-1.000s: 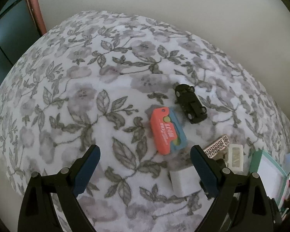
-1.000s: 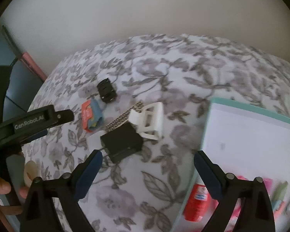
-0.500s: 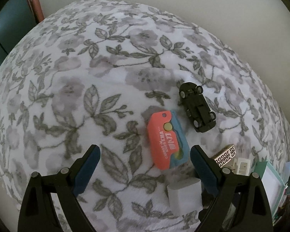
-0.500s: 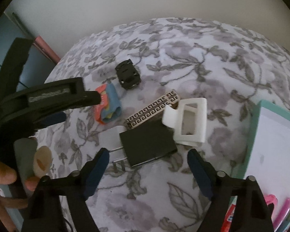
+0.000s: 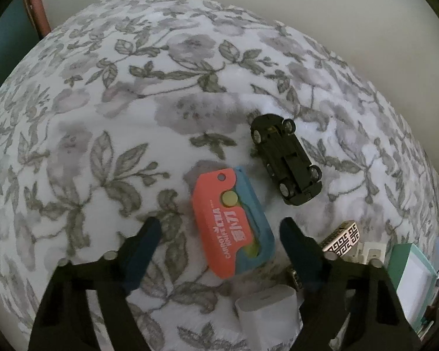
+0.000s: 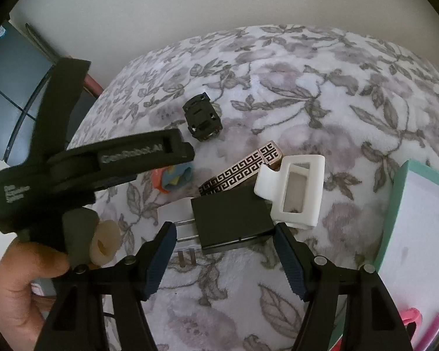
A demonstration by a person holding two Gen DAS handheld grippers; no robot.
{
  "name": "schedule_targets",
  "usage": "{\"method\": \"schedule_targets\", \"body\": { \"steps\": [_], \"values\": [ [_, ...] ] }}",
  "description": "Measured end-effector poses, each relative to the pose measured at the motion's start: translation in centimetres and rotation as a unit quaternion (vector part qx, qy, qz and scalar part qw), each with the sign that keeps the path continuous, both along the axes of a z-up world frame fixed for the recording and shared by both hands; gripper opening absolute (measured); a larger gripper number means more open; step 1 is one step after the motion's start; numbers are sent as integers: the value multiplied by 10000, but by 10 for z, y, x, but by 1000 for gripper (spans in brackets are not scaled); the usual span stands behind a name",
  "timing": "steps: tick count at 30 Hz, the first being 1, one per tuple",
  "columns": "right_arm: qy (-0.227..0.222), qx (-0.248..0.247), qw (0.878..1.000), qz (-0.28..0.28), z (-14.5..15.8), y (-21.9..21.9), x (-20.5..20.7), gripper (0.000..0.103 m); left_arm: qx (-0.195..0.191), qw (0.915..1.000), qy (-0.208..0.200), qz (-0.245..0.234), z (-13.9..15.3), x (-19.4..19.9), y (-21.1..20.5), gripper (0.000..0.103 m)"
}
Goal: Organize rigid objects
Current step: 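Grasp the orange-blue card case with the left gripper while the right gripper grasps the black charger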
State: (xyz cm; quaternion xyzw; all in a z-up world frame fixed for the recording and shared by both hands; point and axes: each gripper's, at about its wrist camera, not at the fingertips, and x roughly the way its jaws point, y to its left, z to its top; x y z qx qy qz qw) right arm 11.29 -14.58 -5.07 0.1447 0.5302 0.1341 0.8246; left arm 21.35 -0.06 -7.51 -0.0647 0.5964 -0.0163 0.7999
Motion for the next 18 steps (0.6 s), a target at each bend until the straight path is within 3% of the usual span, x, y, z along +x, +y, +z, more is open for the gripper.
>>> {"method": "schedule_targets", "body": {
  "steps": [3,5,12,18],
  "values": [
    [3,75,10000,-14,-1,-3,1,71,90,9999,-42,-70,-1,0,-4,65],
    [6,106,9999,-17,-1,-3,0,71,88,9998,-89,-143,1,1,-6,46],
    [32,109,9999,-9,-2,-3,0,71,-158,9997,-75,-174,3,2,-4,45],
    [36,122,9999,-66,5,-5,-4,71,-287,9991,-241,-187,25,-8,2,40]
  ]
}}
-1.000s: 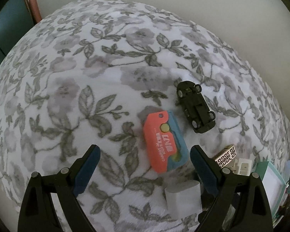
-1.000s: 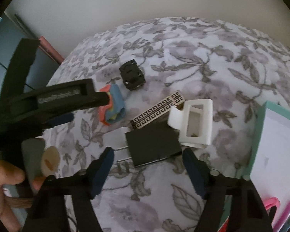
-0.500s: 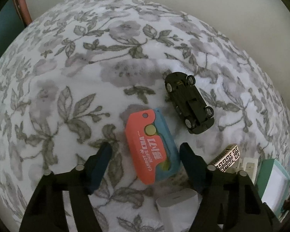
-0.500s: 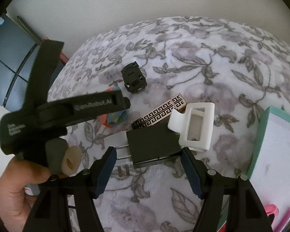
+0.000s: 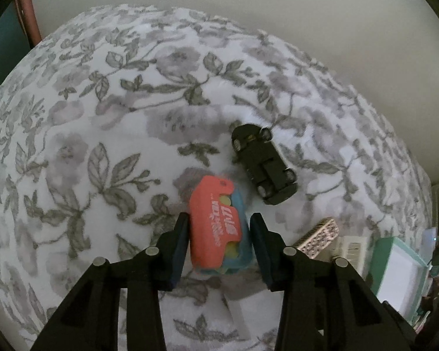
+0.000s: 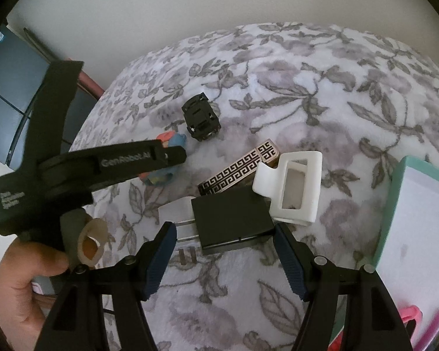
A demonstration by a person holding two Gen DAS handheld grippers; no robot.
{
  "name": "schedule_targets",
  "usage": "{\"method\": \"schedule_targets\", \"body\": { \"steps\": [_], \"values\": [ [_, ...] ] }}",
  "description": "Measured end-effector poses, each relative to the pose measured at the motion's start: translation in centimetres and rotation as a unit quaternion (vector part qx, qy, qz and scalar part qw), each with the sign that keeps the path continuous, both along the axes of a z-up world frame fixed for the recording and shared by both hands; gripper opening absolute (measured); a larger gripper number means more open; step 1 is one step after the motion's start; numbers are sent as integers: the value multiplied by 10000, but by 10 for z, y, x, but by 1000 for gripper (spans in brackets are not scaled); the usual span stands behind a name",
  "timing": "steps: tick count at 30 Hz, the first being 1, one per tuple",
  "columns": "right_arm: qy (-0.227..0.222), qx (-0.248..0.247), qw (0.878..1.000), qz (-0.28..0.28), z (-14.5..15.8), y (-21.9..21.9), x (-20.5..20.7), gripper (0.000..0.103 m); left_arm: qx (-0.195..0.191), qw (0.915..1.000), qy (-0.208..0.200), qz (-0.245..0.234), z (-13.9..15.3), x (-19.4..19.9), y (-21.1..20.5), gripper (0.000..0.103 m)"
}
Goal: Organize rigid objects
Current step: 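Grasp the orange-blue card case with the left gripper while the right gripper grasps the black charger, then lift and carry the card case and black charger toward the tray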
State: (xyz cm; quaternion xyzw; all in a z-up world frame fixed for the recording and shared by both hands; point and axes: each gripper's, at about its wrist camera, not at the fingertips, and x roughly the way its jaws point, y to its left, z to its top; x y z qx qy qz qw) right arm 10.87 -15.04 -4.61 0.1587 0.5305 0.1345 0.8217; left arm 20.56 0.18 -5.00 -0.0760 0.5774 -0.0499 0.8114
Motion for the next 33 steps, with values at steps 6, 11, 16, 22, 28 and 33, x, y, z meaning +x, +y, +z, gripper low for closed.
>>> {"method": "schedule_targets", "body": {
  "steps": [6,11,16,22,28,33],
  "values": [
    [-17,41,9999,-115,11,-7,-9,71,-53,9998,-195,-95,26,-8,-4,22],
    [-25,28,9998,-180,18,-11,-18,71,-51,9998,-146,-135,28,-16,-4,22],
    [-52,8,9997,-220,24,-13,-22,71,-14,10000,-42,-88,22,-23,3,22],
    [13,6,9996,-281,22,-17,-22,71,196,9993,110,-287,13,-32,-4,23],
    [50,-29,9996,-282,19,-17,-23,71,274,9979,480,-351,-15,-34,-7,23],
    [80,-18,9995,-305,18,-18,-23,71,380,9971,535,-381,-23,-38,-9,23]
  ]
}}
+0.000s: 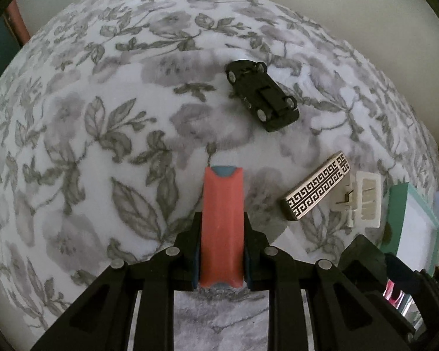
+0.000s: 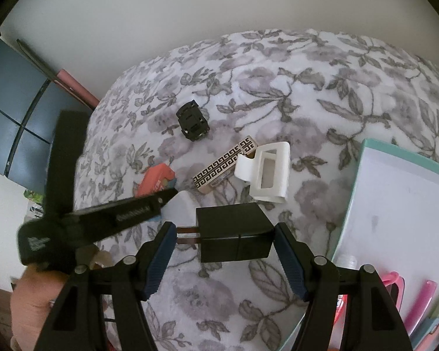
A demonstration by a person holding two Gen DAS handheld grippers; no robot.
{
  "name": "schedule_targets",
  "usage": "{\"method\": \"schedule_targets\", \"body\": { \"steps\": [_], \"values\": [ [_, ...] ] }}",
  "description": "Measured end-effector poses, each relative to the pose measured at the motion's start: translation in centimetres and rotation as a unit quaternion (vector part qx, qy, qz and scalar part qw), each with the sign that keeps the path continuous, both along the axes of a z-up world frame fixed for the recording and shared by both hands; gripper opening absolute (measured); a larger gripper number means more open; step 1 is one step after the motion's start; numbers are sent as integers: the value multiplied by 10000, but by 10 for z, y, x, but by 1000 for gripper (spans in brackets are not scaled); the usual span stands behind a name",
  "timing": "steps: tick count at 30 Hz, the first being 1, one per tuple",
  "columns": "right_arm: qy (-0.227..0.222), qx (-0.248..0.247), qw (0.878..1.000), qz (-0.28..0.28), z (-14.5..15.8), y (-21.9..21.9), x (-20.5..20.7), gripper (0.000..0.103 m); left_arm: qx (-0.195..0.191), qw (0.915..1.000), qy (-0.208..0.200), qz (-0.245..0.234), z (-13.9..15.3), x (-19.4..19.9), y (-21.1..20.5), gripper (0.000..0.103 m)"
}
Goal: Organize rigid objects
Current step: 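Lift and carry the card case and black charger toward the tray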
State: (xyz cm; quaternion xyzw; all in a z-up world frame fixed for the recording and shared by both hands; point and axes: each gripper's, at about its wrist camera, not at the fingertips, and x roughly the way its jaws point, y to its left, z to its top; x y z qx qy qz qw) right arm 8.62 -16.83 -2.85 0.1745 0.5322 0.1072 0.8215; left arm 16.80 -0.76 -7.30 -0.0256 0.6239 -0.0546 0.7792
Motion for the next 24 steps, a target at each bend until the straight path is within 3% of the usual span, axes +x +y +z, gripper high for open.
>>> {"method": "schedule_targets", "body": {
  "steps": [7,14,24],
  "values": [
    [144,1,9998,-119,-7,-5,-1,71,280,9993,-175,-155,2,-5,-10,22],
    [103,22,9998,-173,-2,-8,-4,71,-178,9997,-116,136,9,-3,3,22],
    [-24,26,9998,-179,12,-12,-8,71,-390,9960,-763,242,63,3,18,22]
  ]
}}
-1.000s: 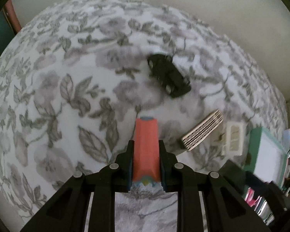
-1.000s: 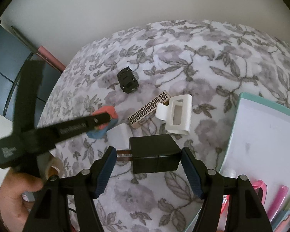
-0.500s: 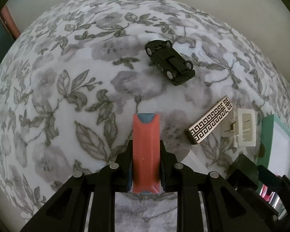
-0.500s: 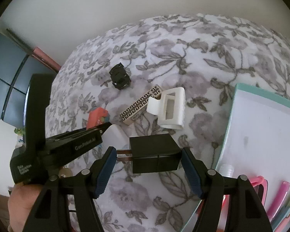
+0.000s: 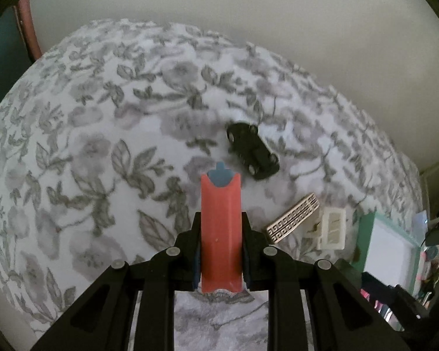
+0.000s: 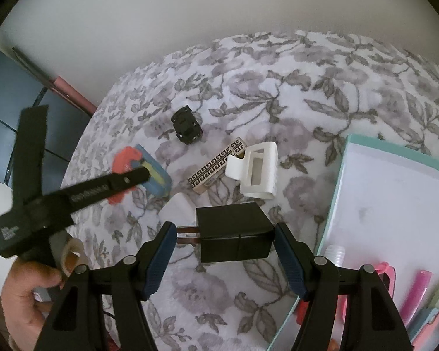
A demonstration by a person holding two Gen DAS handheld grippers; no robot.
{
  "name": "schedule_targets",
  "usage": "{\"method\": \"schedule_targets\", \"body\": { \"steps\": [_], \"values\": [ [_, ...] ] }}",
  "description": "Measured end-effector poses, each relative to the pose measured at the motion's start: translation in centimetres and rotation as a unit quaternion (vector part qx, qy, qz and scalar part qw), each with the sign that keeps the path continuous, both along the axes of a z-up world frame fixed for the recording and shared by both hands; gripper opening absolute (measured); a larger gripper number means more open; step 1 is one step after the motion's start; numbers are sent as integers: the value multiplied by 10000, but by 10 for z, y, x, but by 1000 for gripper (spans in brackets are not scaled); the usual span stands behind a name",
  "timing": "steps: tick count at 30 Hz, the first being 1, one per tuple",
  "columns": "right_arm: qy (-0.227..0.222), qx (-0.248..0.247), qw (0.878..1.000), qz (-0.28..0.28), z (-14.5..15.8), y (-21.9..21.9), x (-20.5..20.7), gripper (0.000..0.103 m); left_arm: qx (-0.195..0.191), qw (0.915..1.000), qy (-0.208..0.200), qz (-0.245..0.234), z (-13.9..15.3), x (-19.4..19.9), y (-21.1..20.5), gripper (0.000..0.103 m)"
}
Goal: Organize rigid objects
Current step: 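Lift and carry the card case and black charger toward the tray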
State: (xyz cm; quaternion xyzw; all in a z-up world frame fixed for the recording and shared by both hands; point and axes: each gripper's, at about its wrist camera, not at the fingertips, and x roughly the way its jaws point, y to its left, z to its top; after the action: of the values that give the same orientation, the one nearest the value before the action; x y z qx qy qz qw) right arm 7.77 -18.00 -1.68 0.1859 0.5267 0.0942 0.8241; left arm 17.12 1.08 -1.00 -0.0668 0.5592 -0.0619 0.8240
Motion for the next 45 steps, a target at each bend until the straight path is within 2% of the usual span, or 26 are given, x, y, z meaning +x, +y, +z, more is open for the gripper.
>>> {"method": "schedule_targets", "body": {
  "steps": [15,21,28,33,39,45],
  "values": [
    [-298,-60,9991,-280,32,-24,-13,71,-92,9950,-996,-3,85,-11,9,22],
    [-373,-205,9968,-674,48,-51,-25,71,-120,9896,-1425,-178,119,-25,-4,22],
    [-278,-383,9893,-1383,56,-98,-50,71,-273,9812,-1781,-687,149,-47,-40,22],
    [-107,-437,9799,-1942,52,-130,-73,71,-299,9729,-1907,-1276,160,-67,-81,22],
    [112,-632,9684,-2412,44,-162,-95,71,-179,9620,-1894,-1959,157,-93,-132,22],
    [243,-746,9570,-2791,40,-191,-112,71,66,9462,-1787,-2696,142,-119,-186,22]
  ]
}}
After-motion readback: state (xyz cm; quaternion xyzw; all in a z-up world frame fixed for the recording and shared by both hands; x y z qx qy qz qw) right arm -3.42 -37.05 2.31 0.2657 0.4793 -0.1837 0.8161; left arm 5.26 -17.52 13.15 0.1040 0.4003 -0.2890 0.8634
